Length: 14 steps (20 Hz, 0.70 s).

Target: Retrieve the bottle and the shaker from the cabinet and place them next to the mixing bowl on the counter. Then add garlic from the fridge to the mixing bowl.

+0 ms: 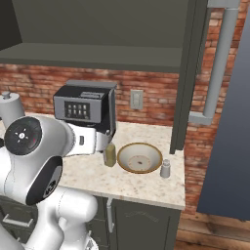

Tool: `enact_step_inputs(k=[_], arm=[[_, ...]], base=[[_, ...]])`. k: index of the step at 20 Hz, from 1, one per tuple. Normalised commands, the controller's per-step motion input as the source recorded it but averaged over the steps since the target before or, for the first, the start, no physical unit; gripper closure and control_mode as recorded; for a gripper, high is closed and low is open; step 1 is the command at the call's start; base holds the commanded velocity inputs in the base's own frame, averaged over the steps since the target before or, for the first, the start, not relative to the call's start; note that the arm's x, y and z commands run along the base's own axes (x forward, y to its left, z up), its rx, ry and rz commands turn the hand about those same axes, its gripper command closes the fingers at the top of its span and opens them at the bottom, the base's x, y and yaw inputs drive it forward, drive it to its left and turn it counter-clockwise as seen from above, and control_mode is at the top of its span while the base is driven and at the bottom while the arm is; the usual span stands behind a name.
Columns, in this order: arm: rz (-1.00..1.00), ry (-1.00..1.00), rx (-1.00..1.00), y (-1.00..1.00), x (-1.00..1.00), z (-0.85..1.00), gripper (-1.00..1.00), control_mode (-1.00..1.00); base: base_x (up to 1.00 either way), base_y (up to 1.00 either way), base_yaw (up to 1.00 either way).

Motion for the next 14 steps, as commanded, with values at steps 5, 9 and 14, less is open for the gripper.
enact_step_inputs(k=[5,9,14], arm=[[0.00,0.00,0.00,0.00,0.00,0.00,-1.00,-1.00],[0.00,0.00,0.00,0.00,0.00,0.00,-1.00,-1.00],[0.00,0.00,0.00,0.00,0.00,0.00,-1.00,-1.00]], base=[[0.00,0.00,0.00],[0.00,0.00,0.00],[0.00,0.00,0.00]])
